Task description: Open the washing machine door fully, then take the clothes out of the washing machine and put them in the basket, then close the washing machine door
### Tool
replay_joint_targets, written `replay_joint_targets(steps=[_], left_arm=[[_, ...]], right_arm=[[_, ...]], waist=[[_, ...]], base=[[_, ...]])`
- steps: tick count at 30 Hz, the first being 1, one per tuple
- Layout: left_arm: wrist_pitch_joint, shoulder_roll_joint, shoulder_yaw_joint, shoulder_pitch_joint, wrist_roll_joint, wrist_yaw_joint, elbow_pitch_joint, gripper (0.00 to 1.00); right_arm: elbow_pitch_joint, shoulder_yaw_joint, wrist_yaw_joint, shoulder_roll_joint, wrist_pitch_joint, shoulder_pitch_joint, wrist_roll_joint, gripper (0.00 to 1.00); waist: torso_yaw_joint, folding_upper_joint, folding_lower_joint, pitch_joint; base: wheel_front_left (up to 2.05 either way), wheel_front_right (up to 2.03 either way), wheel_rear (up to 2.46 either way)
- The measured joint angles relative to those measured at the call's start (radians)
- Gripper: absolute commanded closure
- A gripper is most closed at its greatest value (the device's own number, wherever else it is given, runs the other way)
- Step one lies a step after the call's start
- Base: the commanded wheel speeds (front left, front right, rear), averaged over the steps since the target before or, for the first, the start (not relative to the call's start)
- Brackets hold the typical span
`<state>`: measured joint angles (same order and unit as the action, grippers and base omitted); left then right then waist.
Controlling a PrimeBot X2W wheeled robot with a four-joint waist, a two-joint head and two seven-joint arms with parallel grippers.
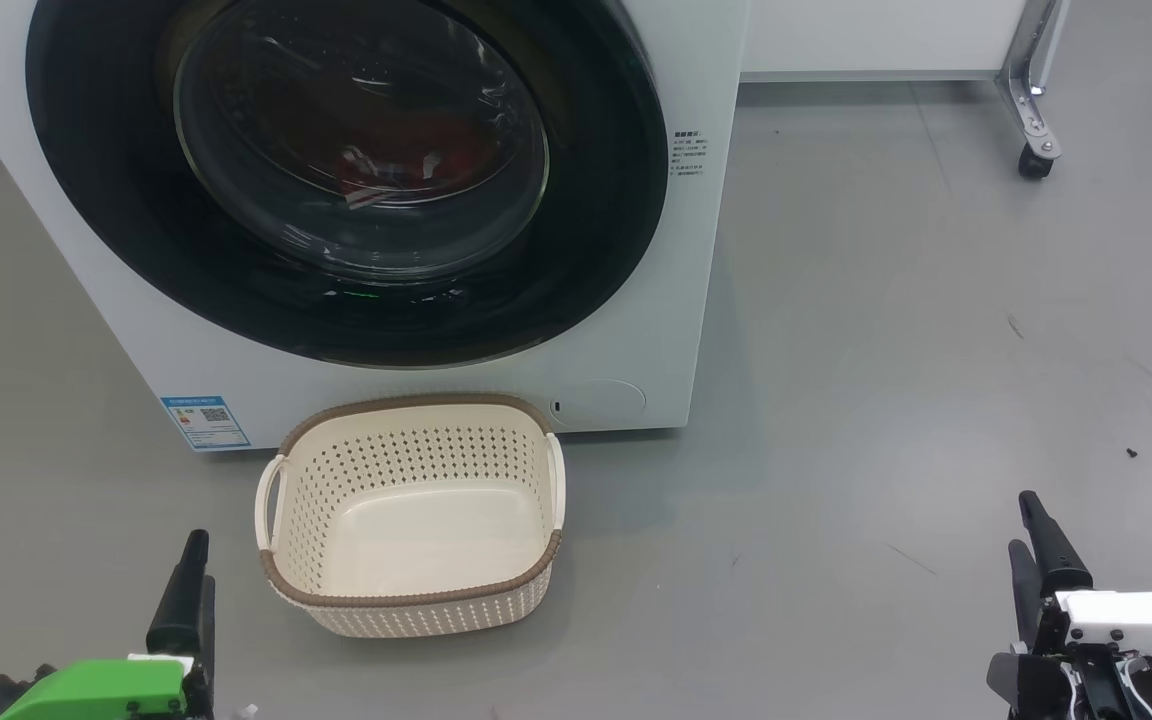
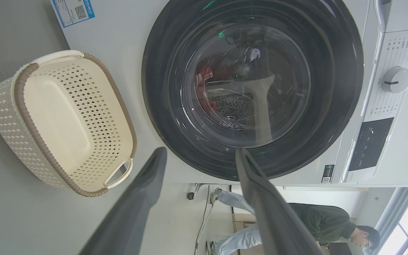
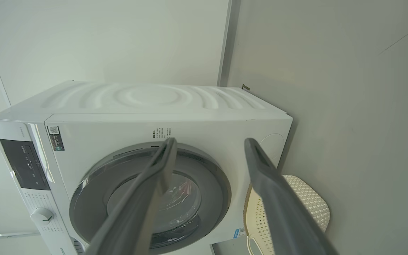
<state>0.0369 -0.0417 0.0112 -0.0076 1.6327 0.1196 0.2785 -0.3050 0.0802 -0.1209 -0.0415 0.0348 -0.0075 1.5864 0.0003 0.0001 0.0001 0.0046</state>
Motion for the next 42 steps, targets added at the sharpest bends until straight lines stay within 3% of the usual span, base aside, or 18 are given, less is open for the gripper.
replay_joint_targets(steps=[8,21,29,42], left_arm=[[-0.031,-0.011,-0.017,-0.003,-0.069,0.000,-0.025,0.00],[-0.084,-0.080,-0.091,-0.024,-0.364,0.000,-0.058,0.00],[-0.108,-0.103,-0.125,-0.039,-0.558,-0.014,-0.082,0.00],[-0.146,-0.101,-0.192,-0.040,-0.775,-0.054,-0.088,0.00]], right_arm=[[0.014,-0.028,0.000,-0.027,-0.028,-0.006,-0.082,0.00],[0.031,-0.096,0.001,-0.099,-0.077,-0.028,-0.362,0.00],[0.050,-0.133,0.029,-0.115,-0.103,-0.041,-0.531,0.00],[0.050,-0.200,0.065,-0.124,-0.142,-0.041,-0.747,0.00]], waist=[[0.000,0.0000,0.0000,0.002],[0.002,0.0000,0.0000,0.008],[0.004,0.0000,0.0000,0.009],[0.002,0.0000,0.0000,0.007]], base=[[0.00,0.00,0.00],[0.00,0.00,0.00],[0.00,0.00,0.00],[0.00,0.00,0.00]])
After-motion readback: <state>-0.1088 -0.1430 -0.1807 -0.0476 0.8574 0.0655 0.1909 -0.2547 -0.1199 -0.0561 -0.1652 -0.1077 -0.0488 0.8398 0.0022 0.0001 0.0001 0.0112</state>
